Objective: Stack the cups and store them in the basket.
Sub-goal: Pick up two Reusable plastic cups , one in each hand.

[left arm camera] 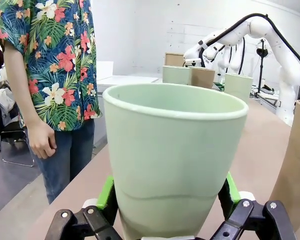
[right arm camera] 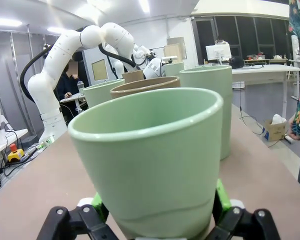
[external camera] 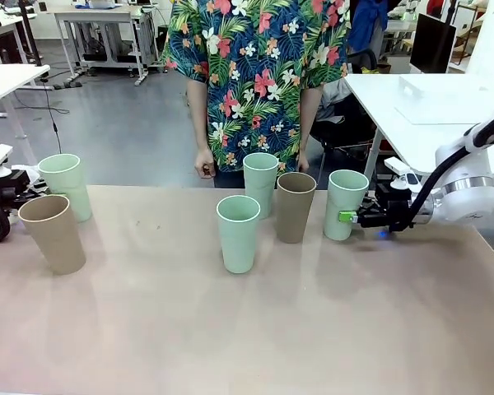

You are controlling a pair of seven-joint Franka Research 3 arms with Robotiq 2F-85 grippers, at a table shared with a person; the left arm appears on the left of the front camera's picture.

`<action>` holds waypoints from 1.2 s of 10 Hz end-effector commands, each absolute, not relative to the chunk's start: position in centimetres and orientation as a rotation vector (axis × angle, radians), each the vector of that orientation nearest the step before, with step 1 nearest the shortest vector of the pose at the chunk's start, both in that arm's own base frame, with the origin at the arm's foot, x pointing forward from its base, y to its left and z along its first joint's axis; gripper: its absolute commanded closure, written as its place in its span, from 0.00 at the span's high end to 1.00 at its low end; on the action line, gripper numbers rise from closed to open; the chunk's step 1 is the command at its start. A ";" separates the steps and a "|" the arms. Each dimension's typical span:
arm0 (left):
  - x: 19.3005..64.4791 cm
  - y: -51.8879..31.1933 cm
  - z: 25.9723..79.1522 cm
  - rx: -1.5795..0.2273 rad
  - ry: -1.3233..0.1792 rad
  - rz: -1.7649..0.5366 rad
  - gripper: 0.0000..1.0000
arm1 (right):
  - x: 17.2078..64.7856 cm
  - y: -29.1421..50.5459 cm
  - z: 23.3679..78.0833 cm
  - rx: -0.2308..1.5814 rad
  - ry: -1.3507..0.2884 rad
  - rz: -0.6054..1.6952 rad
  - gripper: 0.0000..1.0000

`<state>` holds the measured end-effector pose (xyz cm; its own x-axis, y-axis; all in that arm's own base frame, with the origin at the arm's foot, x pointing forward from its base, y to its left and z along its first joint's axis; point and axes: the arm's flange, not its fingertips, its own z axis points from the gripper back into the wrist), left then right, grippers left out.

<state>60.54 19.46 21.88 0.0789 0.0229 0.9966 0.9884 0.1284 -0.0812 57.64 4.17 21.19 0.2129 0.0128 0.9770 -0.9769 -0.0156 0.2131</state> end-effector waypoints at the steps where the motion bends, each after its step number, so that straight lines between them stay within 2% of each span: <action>1: 59.7 18.4 22.1 -1.165 -1.244 -1.024 1.00 | 57.1 4.4 21.7 1.311 -1.034 1.093 1.00; 3: 59.7 18.3 22.2 -1.170 -1.248 -1.020 1.00 | 57.1 4.4 21.7 1.311 -1.039 1.094 1.00; 8: 59.5 18.5 22.4 -1.168 -1.260 -1.018 0.53 | 57.1 4.2 21.7 1.305 -1.031 1.109 0.51; 9: 59.5 18.5 22.4 -1.163 -1.268 -1.016 0.43 | 57.1 4.2 21.7 1.309 -1.031 1.117 0.66; 10: 59.6 18.4 22.6 -1.203 -1.271 -0.993 0.34 | 56.8 4.1 21.8 1.331 -0.989 1.192 0.66; 11: 60.4 19.3 22.0 -1.172 -1.227 -1.041 0.34 | 57.6 4.2 21.2 1.305 -1.038 1.079 0.66; 12: 60.4 19.3 22.0 -1.172 -1.227 -1.041 0.34 | 57.6 4.2 21.2 1.305 -1.038 1.079 0.66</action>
<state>60.39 19.38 22.03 0.0791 0.0395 0.9961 0.9881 0.1293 -0.0836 57.39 4.10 21.27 0.1961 0.0257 0.9802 -0.9794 -0.0447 0.1971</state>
